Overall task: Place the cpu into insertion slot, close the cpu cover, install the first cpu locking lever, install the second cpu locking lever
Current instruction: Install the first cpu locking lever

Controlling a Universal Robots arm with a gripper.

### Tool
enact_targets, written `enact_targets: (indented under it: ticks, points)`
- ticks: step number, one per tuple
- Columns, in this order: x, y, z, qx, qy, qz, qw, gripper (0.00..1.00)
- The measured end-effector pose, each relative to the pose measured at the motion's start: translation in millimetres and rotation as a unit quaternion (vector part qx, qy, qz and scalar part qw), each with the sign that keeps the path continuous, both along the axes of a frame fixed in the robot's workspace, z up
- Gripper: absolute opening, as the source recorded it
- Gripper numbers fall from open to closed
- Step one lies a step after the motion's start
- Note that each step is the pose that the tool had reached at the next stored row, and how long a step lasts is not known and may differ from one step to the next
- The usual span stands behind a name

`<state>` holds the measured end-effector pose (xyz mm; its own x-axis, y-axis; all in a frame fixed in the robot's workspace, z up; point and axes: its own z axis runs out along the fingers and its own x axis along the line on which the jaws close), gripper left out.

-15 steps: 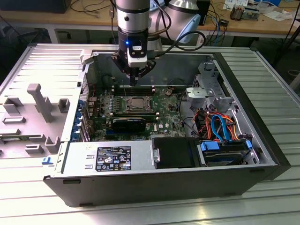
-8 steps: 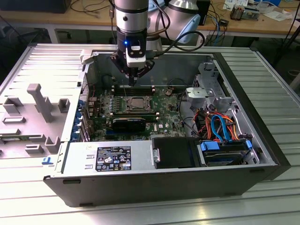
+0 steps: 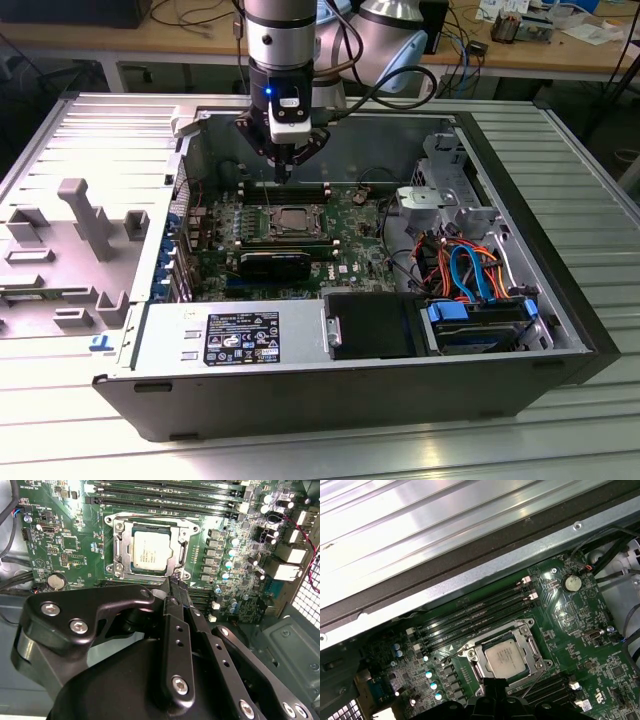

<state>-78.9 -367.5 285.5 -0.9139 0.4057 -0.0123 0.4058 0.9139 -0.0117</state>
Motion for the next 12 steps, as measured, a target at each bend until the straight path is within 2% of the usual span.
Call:
enact_targets:
  ticks: [4, 8, 12]
  points:
    - [0.0, 0.0, 0.0, 0.0000, 0.0000, 0.014, 0.9999, 0.11]
    - [0.0, 0.0, -0.1, 0.0000, 0.0000, 0.053, 0.9986, 0.11]
    - [-6.3, -0.2, -0.2, 0.0000, 0.0000, 0.063, 0.9980, 0.11]
